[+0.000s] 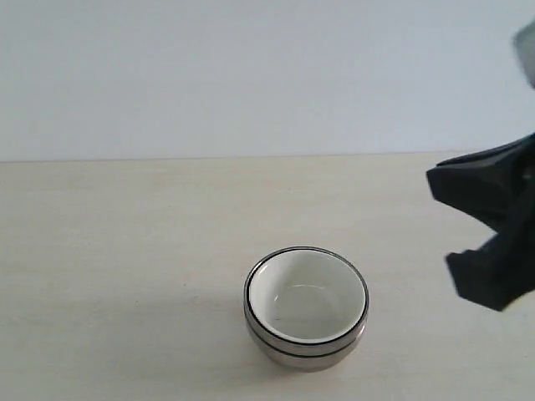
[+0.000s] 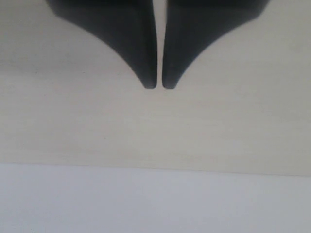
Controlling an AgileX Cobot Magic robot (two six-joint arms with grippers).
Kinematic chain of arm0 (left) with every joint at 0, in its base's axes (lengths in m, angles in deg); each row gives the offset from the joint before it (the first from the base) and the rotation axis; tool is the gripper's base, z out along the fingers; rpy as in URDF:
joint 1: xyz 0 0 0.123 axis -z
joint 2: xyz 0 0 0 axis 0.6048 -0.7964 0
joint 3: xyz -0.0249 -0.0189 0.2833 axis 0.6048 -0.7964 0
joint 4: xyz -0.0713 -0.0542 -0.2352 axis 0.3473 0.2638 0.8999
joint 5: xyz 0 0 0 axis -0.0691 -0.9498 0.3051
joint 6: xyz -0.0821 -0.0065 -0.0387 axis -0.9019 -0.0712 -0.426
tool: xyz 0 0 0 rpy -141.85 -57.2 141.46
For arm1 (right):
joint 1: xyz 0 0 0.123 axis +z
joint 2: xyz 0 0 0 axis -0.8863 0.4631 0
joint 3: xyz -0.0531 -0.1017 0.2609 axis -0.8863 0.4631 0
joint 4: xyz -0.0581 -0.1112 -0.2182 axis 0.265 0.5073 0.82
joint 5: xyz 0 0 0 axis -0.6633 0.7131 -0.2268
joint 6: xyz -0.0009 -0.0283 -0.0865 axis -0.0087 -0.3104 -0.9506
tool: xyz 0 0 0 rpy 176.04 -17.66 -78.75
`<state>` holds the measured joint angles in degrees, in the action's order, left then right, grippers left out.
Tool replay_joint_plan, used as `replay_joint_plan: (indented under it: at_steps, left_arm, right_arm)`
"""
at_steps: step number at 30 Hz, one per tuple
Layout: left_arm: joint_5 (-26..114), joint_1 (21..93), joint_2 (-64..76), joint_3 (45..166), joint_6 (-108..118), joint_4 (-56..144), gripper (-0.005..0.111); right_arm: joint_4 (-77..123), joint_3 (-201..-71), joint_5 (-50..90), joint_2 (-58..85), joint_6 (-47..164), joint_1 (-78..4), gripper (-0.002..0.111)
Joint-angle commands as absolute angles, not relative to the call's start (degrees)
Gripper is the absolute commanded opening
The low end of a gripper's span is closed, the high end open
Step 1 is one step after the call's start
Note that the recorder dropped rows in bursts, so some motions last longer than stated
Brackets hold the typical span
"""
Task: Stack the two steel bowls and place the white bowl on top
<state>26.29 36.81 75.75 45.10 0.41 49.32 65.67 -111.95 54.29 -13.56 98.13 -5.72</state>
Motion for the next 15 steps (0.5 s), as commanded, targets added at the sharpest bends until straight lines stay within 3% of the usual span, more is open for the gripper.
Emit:
replay_joint_plan:
  at_steps: [1, 15]
  left_arm:
    - [26.73, 37.09, 75.93, 44.93, 0.14, 49.32, 0.004]
    - [26.73, 37.09, 75.93, 44.93, 0.14, 49.32, 0.004]
  right_arm:
    - [65.80, -108.82, 54.13, -23.05, 97.58, -5.85, 0.000]
    - [66.41, -102.74, 54.28, -56.62, 97.58, -5.85, 0.000]
